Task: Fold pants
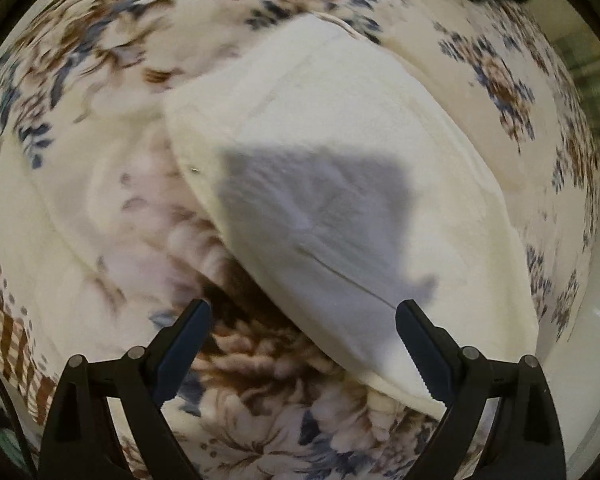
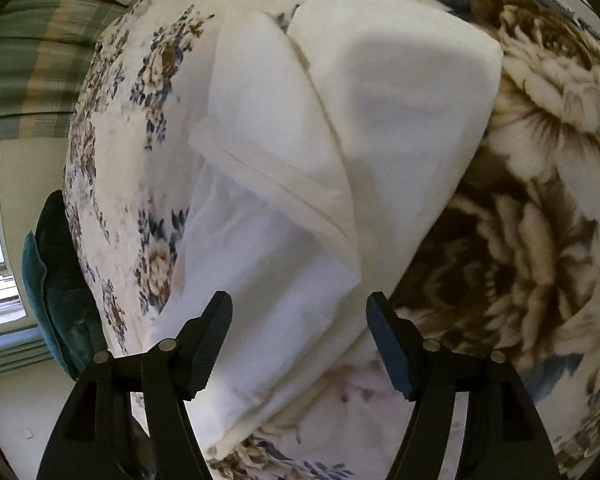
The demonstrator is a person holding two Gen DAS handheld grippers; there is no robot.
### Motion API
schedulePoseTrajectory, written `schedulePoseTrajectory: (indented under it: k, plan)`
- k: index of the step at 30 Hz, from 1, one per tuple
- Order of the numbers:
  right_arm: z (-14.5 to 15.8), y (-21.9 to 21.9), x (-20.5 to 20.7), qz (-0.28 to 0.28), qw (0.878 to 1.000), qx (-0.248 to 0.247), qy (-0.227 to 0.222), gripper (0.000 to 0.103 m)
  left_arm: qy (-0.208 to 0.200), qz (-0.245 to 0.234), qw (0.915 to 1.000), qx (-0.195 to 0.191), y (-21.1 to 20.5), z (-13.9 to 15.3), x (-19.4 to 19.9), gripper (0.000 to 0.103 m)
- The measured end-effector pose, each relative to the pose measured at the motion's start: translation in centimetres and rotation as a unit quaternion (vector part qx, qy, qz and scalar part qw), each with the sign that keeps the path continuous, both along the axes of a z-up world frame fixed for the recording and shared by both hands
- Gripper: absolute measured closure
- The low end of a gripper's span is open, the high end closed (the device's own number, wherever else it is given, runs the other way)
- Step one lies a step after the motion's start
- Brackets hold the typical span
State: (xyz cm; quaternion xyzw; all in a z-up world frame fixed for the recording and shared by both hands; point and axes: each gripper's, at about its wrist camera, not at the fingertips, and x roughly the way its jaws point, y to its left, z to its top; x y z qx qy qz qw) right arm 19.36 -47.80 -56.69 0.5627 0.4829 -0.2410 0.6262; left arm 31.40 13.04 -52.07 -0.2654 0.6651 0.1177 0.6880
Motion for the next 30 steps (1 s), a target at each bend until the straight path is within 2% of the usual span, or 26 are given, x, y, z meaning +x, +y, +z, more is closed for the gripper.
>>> schedulePoseTrajectory:
  k: [3, 4, 5, 6, 7, 8, 9, 10, 11, 12, 13, 15, 16, 18, 19, 20, 21, 22, 24, 25, 27, 30]
  plan:
    - [-1.0, 0.9, 2.3, 0.006, 1.000, -0.010, 0.021, 0.031, 0.004, 0.028, 0.9996, -0.004, 1.1, -1.6, 0.9, 0.011]
    - [-1.5, 1.2, 3.0, 0.009, 0.999, -0.012, 0.029, 0.031, 0.010, 0.032, 0.9994, -0.003, 1.2, -2.5, 1.5, 0.017]
    - [-2.6, 1.4, 3.8, 0.020, 0.998, -0.015, 0.053, 0.032, 0.012, 0.032, 0.9994, -0.005, 1.1, -3.3, 2.1, 0.036]
    - [-3.2, 1.6, 4.1, 0.023, 0.997, -0.019, 0.064, 0.040, 0.017, 0.026, 0.9995, -0.002, 1.1, -3.8, 2.8, 0.044]
    - [-3.6, 1.7, 4.4, 0.026, 0.997, -0.024, 0.070, 0.052, 0.021, 0.016, 0.9995, 0.016, 0.8, -4.1, 3.3, 0.051]
    - [-3.9, 2.0, 4.7, 0.038, 0.994, -0.037, 0.094, 0.084, 0.017, 0.006, 0.9992, 0.035, 0.4, -3.9, 3.4, 0.064]
    - [-3.9, 2.2, 4.6, 0.042, 0.992, -0.047, 0.108, 0.097, 0.009, -0.009, 0.9986, 0.052, -0.1, -3.5, 3.3, 0.070]
    - [-3.7, 2.3, 4.3, 0.042, 0.992, -0.049, 0.107, 0.097, 0.000, -0.022, 0.9976, 0.066, -0.4, -2.8, 2.8, 0.073]
    - [-3.2, 2.5, 3.9, 0.043, 0.992, -0.055, 0.105, 0.098, -0.005, -0.031, 0.9967, 0.074, -0.5, -2.4, 2.3, 0.084]
    - [-2.6, 2.6, 3.4, 0.044, 0.992, -0.061, 0.103, 0.098, 0.010, -0.046, 0.9933, 0.106, -0.3, -2.5, 1.5, 0.093]
    - [-2.0, 2.6, 2.8, 0.040, 0.992, -0.066, 0.099, 0.098, 0.018, -0.042, 0.9925, 0.113, 0.3, -3.0, 0.8, 0.092]
    - [-2.3, 2.6, 1.6, 0.039, 0.991, -0.065, 0.107, 0.098, 0.046, -0.018, 0.9942, 0.096, 2.0, -4.4, -0.4, 0.092]
    - [-3.1, 2.6, 1.5, 0.045, 0.991, -0.051, 0.112, 0.098, 0.049, -0.005, 0.9954, 0.082, 2.5, -4.7, -1.0, 0.092]
    - [-3.5, 2.4, 1.6, 0.055, 0.992, -0.034, 0.113, 0.092, 0.041, -0.014, 0.9950, 0.089, 2.2, -3.7, -1.6, 0.090]
    - [-3.2, 2.3, 2.2, 0.068, 0.991, -0.029, 0.115, 0.091, 0.034, -0.034, 0.9933, 0.105, 1.3, -2.8, -1.7, 0.087]
    - [-2.8, 2.4, 2.5, 0.079, 0.990, -0.029, 0.114, 0.090, 0.026, -0.054, 0.9907, 0.122, 0.2, -1.7, -1.8, 0.077]
    - [-1.6, 2.5, 2.7, 0.096, 0.989, -0.044, 0.108, 0.085, 0.017, -0.068, 0.9881, 0.137, -0.8, -0.8, -1.7, 0.067]
    - [-0.3, 2.7, 2.8, 0.110, 0.987, -0.067, 0.100, 0.079, 0.006, -0.087, 0.9843, 0.154, -2.2, 0.2, -1.5, 0.063]
    - [2.7, 3.1, 3.9, 0.153, 0.971, -0.148, 0.105, 0.042, -0.018, -0.126, 0.9748, 0.183, -5.3, 2.1, -0.7, 0.055]
    - [3.6, 3.2, 4.7, 0.170, 0.963, -0.179, 0.106, 0.037, -0.031, -0.146, 0.9691, 0.196, -7.2, 2.9, -0.1, 0.053]
    - [4.7, 3.2, 7.1, 0.215, 0.938, -0.246, 0.119, 0.034, -0.062, -0.176, 0.9628, 0.195, -10.5, 4.1, 1.1, 0.049]
    - [3.3, 2.7, 11.5, 0.282, 0.901, -0.294, 0.150, 0.034, -0.096, -0.201, 0.9590, 0.175, -13.9, 4.8, 3.1, 0.048]
